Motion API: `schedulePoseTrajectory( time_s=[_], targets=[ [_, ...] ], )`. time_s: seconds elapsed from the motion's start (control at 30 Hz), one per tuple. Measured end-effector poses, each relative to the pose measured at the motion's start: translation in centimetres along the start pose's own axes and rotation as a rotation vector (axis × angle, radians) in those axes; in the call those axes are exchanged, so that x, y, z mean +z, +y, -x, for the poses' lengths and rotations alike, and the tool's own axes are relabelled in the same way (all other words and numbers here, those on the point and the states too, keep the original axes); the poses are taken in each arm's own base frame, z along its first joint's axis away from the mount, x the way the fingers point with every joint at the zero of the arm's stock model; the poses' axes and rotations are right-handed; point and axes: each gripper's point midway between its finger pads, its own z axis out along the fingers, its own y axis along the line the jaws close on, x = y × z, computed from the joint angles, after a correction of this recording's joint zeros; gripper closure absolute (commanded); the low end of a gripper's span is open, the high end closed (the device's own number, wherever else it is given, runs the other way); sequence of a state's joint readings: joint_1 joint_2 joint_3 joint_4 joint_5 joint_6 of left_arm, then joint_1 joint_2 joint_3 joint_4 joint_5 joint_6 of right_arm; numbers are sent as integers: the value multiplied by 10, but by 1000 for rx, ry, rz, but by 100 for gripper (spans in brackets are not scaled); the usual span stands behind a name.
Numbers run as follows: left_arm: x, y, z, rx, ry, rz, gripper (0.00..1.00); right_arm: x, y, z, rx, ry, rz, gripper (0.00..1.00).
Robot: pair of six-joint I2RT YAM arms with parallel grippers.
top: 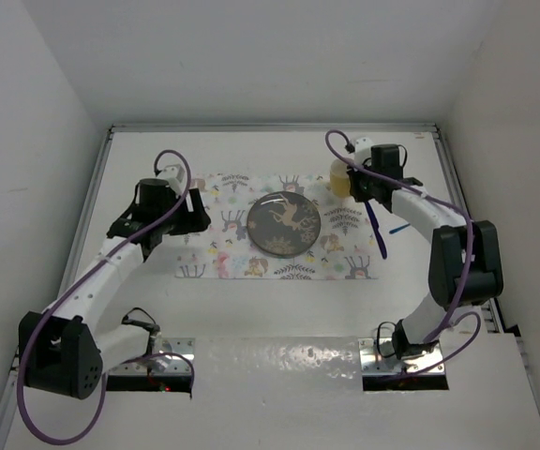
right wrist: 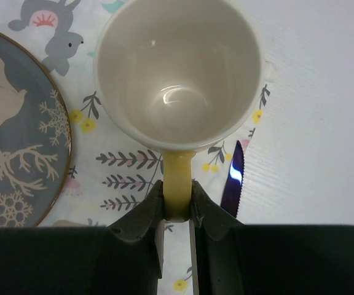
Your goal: Set the dinner table for one person
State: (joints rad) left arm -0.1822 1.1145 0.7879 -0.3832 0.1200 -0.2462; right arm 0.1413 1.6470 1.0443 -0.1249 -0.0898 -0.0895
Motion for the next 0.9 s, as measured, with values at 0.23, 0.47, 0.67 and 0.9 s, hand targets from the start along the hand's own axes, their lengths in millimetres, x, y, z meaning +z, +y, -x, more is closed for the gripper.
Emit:
schedulePoseTrajectory(
  time_s=[0.23, 0.47, 0.67, 0.9],
  targets=[
    [7, 7, -13, 15, 18, 11, 26, 15, 2, 0, -10, -8, 19, 100],
    [8, 6, -7, 31, -7, 3, 24, 20, -3, 8, -27, -45, 2, 100],
    [10, 5, -5, 34, -11, 1, 24, 24, -5, 11, -38, -63, -4, 100],
    [10, 5, -5, 37, -12, 0, 23, 28, -10, 1, -51, -62, -12, 96]
  ],
)
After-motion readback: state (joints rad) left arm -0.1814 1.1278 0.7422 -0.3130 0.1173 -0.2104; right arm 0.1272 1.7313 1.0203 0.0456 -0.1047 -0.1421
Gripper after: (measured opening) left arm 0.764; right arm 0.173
